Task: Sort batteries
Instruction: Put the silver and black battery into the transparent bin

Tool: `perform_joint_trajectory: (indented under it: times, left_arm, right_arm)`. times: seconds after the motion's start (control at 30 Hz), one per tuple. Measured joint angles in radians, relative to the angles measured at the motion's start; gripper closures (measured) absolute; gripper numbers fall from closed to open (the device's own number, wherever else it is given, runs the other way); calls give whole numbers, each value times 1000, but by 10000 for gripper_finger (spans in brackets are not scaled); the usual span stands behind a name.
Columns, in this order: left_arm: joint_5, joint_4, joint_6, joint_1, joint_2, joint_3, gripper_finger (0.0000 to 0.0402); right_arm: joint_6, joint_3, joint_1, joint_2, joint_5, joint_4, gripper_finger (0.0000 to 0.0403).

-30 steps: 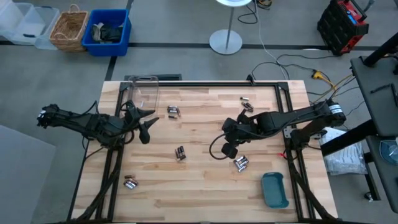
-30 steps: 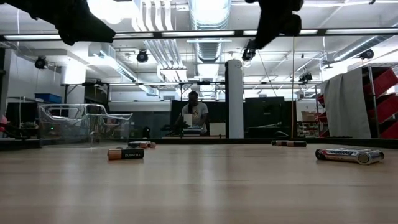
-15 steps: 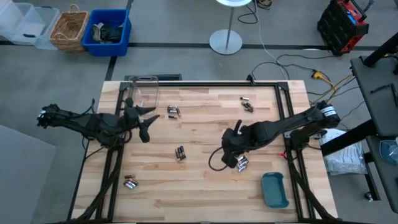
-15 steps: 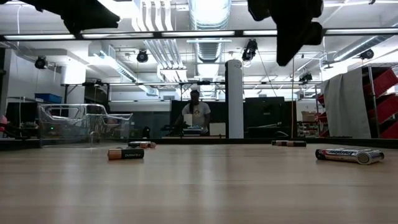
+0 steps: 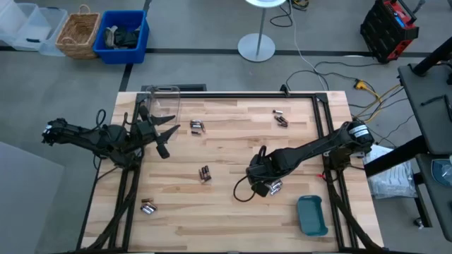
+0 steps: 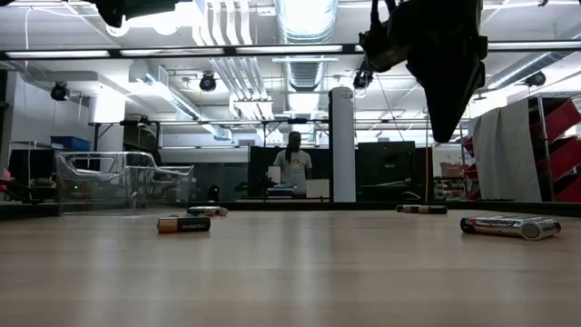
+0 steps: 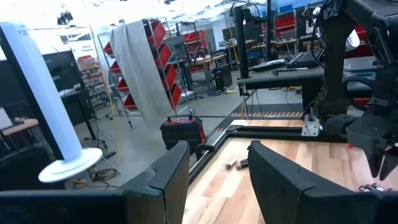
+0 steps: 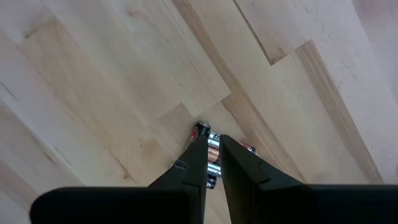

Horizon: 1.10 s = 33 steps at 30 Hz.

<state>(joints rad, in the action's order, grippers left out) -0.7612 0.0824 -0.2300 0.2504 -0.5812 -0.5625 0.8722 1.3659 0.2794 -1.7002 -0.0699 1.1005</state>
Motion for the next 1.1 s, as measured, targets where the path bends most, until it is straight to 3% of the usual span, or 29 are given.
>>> perform_joint_trajectory:
  times: [0.53, 0.87, 1.1]
  left_arm:
    - [0, 6, -23, 0, 0, 0, 257]
    - [0, 6, -13, 0, -16, 0, 257]
    - [0, 7, -12, 0, -27, 0, 257]
  right_arm:
    - [-139, -32, 0, -6, 49, 29, 369]
    - [-623, -78, 74, -5, 16, -72, 369]
    - [-592, -91, 80, -26, -12, -123, 368]
